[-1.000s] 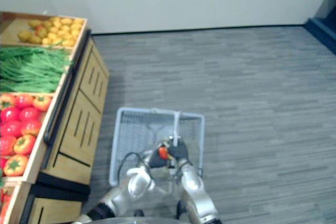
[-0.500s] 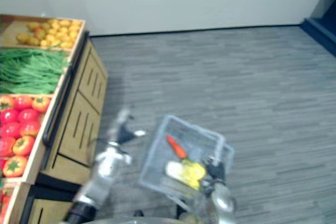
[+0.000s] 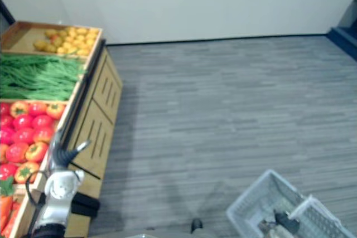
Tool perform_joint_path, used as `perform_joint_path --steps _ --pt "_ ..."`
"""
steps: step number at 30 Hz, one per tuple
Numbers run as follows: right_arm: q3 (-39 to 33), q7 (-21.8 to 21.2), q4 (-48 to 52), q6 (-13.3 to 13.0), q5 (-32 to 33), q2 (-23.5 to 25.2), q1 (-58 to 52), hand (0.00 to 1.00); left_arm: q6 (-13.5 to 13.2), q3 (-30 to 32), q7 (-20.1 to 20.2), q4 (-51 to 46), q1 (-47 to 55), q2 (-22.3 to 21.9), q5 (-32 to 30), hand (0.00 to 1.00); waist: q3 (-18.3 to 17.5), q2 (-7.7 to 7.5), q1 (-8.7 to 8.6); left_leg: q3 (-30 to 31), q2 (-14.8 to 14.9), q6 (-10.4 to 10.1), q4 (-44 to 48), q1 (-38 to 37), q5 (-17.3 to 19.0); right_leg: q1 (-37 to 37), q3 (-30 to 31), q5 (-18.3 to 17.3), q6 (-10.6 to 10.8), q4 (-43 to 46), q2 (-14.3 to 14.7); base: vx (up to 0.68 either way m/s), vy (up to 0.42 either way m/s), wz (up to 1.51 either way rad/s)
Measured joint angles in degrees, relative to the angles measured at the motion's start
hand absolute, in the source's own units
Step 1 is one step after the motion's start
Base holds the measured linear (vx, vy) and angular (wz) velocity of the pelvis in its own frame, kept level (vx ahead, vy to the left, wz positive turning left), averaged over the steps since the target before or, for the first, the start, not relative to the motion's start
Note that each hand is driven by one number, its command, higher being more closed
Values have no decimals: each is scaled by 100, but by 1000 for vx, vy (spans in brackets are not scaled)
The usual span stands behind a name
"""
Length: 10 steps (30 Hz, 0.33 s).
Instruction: Pick vegetable in the basket
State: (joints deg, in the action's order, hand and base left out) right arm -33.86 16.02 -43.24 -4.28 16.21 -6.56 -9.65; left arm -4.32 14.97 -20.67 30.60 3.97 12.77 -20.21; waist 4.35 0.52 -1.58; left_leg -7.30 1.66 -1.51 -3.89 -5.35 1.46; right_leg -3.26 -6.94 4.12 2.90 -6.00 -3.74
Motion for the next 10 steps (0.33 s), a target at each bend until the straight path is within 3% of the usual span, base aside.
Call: perform_joint_path --steps 4,10 --pt "38 -64 -568 191 -64 -4 111 100 35 -2 681 1930 37 -26 404 0 -15 -20 1 -90 1 -28 -2 -28 10 4 60 -3 2 -1 5 -46 -3 -7" --pt "-223 -270 -1111 318 -276 -28 381 100 236 75 1367 2946 285 -320 291 0 -43 -23 -1 -187 -6 -35 -4 -99 36 -4 156 -4 2 -1 3 -28 6 -9"
